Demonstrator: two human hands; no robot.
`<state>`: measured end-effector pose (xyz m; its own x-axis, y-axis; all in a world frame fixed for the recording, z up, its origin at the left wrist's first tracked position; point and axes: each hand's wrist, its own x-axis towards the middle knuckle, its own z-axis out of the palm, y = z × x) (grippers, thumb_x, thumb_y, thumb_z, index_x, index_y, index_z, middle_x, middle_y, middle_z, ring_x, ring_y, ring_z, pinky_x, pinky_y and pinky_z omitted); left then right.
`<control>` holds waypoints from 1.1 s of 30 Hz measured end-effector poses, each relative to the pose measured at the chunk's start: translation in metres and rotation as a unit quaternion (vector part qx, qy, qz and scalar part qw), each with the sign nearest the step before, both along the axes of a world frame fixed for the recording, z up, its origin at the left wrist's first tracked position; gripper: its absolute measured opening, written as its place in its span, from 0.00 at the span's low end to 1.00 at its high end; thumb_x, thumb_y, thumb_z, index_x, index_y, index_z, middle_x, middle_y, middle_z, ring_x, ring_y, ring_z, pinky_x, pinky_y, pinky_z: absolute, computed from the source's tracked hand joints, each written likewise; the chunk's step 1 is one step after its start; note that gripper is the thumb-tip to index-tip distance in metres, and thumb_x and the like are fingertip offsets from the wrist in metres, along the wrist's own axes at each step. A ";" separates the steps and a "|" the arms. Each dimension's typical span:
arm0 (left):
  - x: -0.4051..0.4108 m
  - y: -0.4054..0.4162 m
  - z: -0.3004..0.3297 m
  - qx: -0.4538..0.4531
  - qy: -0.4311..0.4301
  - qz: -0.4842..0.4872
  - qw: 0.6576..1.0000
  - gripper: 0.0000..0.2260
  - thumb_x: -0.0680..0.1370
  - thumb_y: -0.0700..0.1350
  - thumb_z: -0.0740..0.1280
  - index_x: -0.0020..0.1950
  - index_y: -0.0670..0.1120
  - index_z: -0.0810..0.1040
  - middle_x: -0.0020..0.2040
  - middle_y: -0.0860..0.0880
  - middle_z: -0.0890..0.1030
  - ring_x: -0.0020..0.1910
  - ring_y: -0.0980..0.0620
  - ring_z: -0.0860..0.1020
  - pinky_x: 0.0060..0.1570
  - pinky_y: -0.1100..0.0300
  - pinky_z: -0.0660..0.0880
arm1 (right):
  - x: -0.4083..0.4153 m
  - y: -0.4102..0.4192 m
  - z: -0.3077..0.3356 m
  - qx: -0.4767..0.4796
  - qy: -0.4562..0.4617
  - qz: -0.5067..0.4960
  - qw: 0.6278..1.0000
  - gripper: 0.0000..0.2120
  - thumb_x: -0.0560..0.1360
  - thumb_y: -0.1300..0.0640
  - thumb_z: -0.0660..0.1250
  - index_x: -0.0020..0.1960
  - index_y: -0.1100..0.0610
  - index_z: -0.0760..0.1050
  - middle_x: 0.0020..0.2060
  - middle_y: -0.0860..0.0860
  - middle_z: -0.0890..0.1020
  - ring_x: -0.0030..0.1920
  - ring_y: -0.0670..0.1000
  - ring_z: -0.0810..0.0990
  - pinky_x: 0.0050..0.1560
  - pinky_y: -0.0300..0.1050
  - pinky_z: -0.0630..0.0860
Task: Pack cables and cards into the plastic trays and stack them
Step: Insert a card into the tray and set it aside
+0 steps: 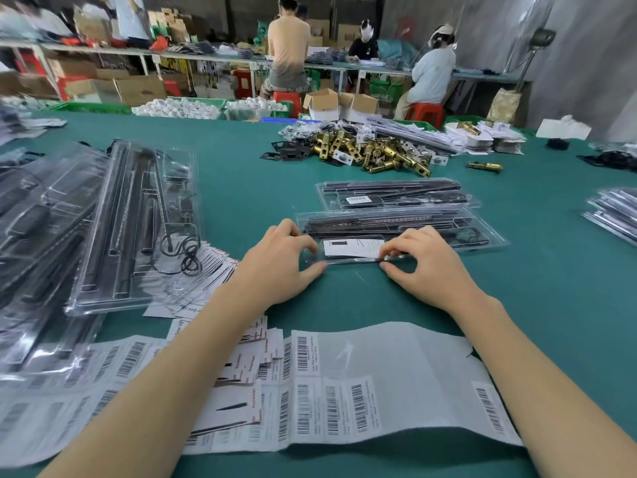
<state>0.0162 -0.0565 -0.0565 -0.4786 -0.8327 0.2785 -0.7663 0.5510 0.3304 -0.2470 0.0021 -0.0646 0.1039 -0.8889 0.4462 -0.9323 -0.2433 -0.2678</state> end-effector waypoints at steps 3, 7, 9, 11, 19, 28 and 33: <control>-0.006 0.002 0.001 -0.007 -0.061 0.019 0.998 0.18 0.80 0.64 0.61 0.62 0.56 0.78 0.58 0.52 0.69 0.62 0.51 0.70 0.47 0.56 0.70 | 0.006 0.000 0.003 -0.004 0.009 0.009 1.000 0.04 0.73 0.48 0.73 0.43 0.45 0.80 0.38 0.41 0.77 0.45 0.48 0.70 0.48 0.44 0.71; -0.004 -0.002 0.007 0.041 -0.095 0.025 0.994 0.18 0.80 0.64 0.60 0.65 0.59 0.76 0.61 0.51 0.68 0.63 0.50 0.70 0.49 0.54 0.69 | 0.016 0.002 0.003 -0.009 -0.006 0.019 1.000 0.09 0.72 0.46 0.74 0.39 0.47 0.77 0.34 0.43 0.76 0.42 0.47 0.70 0.42 0.37 0.67; -0.001 -0.004 0.010 0.076 -0.092 0.020 0.993 0.17 0.79 0.64 0.61 0.64 0.61 0.76 0.60 0.51 0.69 0.62 0.50 0.70 0.52 0.53 0.71 | 0.017 0.001 0.001 -0.011 -0.022 0.021 0.999 0.10 0.72 0.48 0.75 0.39 0.50 0.77 0.35 0.45 0.76 0.42 0.48 0.71 0.43 0.39 0.67; -0.003 -0.006 0.013 0.092 -0.066 0.018 0.993 0.16 0.80 0.63 0.61 0.62 0.59 0.78 0.57 0.50 0.73 0.60 0.49 0.71 0.57 0.51 0.74 | 0.019 0.001 -0.001 -0.011 -0.052 0.027 0.998 0.09 0.72 0.50 0.75 0.40 0.52 0.77 0.39 0.46 0.77 0.45 0.49 0.72 0.46 0.38 0.67; -0.025 -0.023 0.027 0.228 0.082 0.155 0.958 0.07 0.77 0.43 0.65 0.44 0.43 0.68 0.39 0.47 0.71 0.35 0.49 0.71 0.31 0.60 0.65 | 0.021 0.005 0.001 0.012 -0.078 0.054 0.995 0.11 0.71 0.54 0.76 0.50 0.52 0.77 0.46 0.46 0.78 0.49 0.51 0.76 0.54 0.49 0.75; 0.009 -0.026 0.033 0.434 0.382 0.168 0.799 0.05 0.79 0.35 0.62 0.46 0.44 0.72 0.42 0.44 0.76 0.36 0.51 0.77 0.23 0.66 0.74 | 0.026 0.003 0.001 -0.050 0.014 -0.021 0.998 0.16 0.70 0.58 0.72 0.57 0.54 0.77 0.53 0.48 0.79 0.56 0.52 0.75 0.55 0.50 0.73; 0.019 -0.022 0.036 0.434 0.391 0.162 0.796 0.04 0.79 0.33 0.61 0.47 0.41 0.72 0.41 0.43 0.75 0.35 0.50 0.78 0.24 0.66 0.76 | 0.022 0.002 0.003 -0.064 0.071 -0.083 0.992 0.11 0.68 0.56 0.74 0.50 0.52 0.80 0.47 0.47 0.81 0.52 0.55 0.75 0.51 0.51 0.71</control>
<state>0.0351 -0.0788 -0.0205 -0.1629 -0.9183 -0.3609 -0.1956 -0.3284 0.9241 -0.2254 0.0045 -0.0619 0.0305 -0.8364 0.5473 -0.9884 -0.1067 -0.1080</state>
